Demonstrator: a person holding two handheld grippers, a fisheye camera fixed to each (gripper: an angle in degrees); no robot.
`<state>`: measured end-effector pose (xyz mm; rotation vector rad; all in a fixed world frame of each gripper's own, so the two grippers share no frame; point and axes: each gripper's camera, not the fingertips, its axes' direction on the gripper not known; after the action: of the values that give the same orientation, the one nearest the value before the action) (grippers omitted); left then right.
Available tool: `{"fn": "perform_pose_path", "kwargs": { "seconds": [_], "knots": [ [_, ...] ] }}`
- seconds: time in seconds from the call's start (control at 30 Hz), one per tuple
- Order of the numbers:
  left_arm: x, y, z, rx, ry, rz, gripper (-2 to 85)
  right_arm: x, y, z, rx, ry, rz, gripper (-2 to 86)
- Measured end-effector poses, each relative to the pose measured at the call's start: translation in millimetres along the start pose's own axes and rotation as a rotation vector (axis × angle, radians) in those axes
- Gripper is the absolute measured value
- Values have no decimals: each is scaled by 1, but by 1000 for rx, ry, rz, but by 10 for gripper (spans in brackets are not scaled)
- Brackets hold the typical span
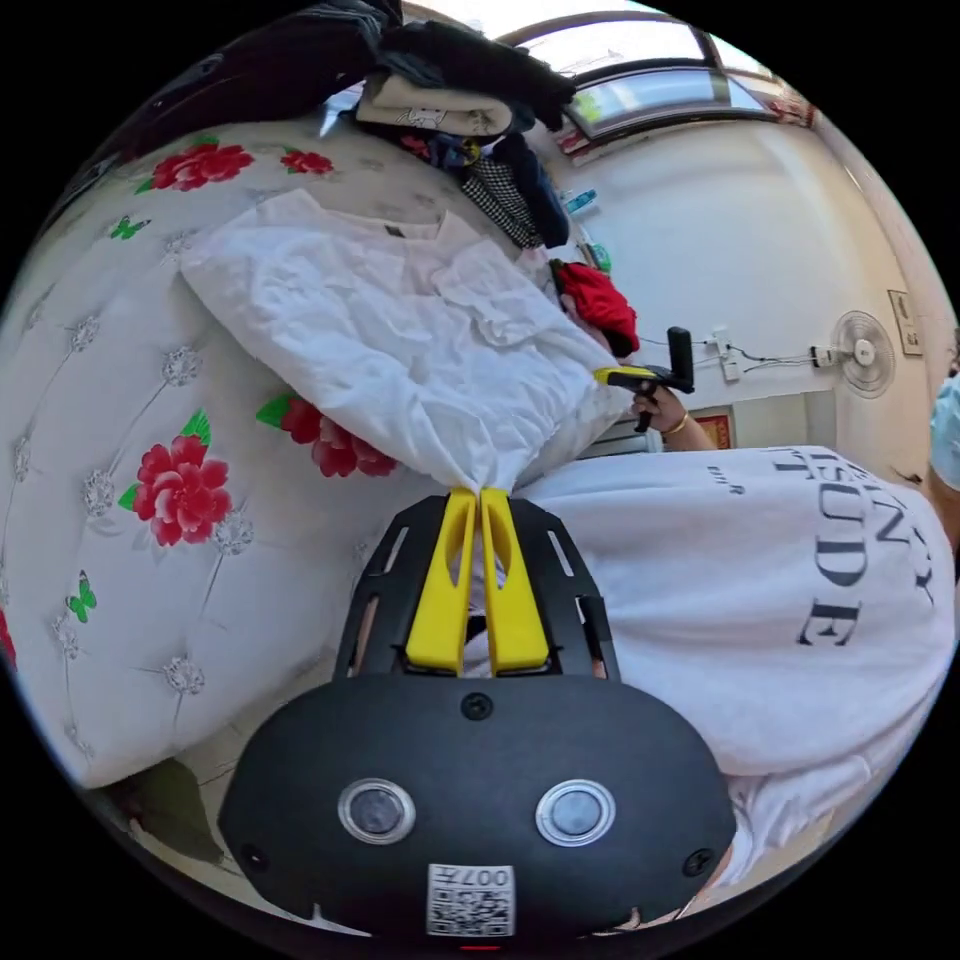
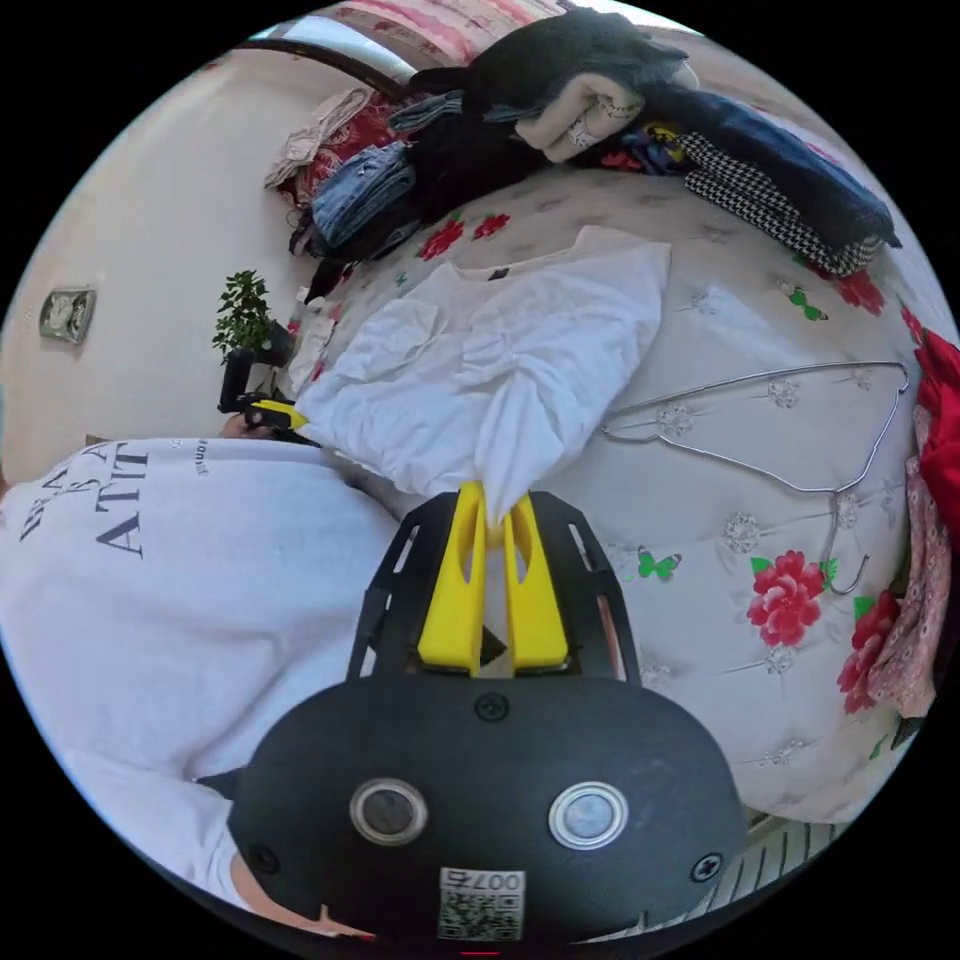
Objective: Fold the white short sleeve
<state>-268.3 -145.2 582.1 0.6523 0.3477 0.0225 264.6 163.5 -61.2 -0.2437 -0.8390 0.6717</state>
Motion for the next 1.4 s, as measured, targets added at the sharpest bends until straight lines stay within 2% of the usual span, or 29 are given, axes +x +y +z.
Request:
{"fn": "perform_pose_path", "kwargs": {
  "seconds": [0.17,0.33,0.4,0.57,0.7,0.77,0.93,1.0,1.07,1.17,1.23,1.33,1.4],
  "knots": [
    [-1,-12,-62,89,110,36,-9,18,-3,-52,136,-379,72,-2],
    [-51,-68,-108,294,136,-118,-5,49,-53,-69,320,-499,164,2],
    [-85,-100,-116,417,101,-214,5,61,-80,-68,389,-450,198,7],
    [-137,-139,-111,491,-33,-426,80,106,-140,-35,475,-247,378,39],
    [-141,-121,-125,546,-177,-443,93,118,-127,-24,488,-113,430,65],
    [-141,-101,-126,543,-192,-458,99,118,-98,-16,506,-30,462,80],
    [-134,-46,-107,497,-180,-562,111,121,-48,8,477,-18,634,102],
    [-124,-20,-105,585,-229,-638,110,120,-40,16,470,-55,672,103],
    [-120,-14,-101,616,-224,-642,117,119,-46,29,439,-114,677,101],
    [-130,-29,-85,548,-127,-595,122,121,-64,47,403,-120,700,79],
    [-141,-39,-76,530,-105,-627,106,122,-70,49,436,-110,738,55],
    [-162,-43,-77,565,-32,-712,36,115,-70,40,528,-141,754,17],
    [-163,-45,-84,567,-24,-668,2,102,-73,31,552,-121,730,7]
  ]
}}
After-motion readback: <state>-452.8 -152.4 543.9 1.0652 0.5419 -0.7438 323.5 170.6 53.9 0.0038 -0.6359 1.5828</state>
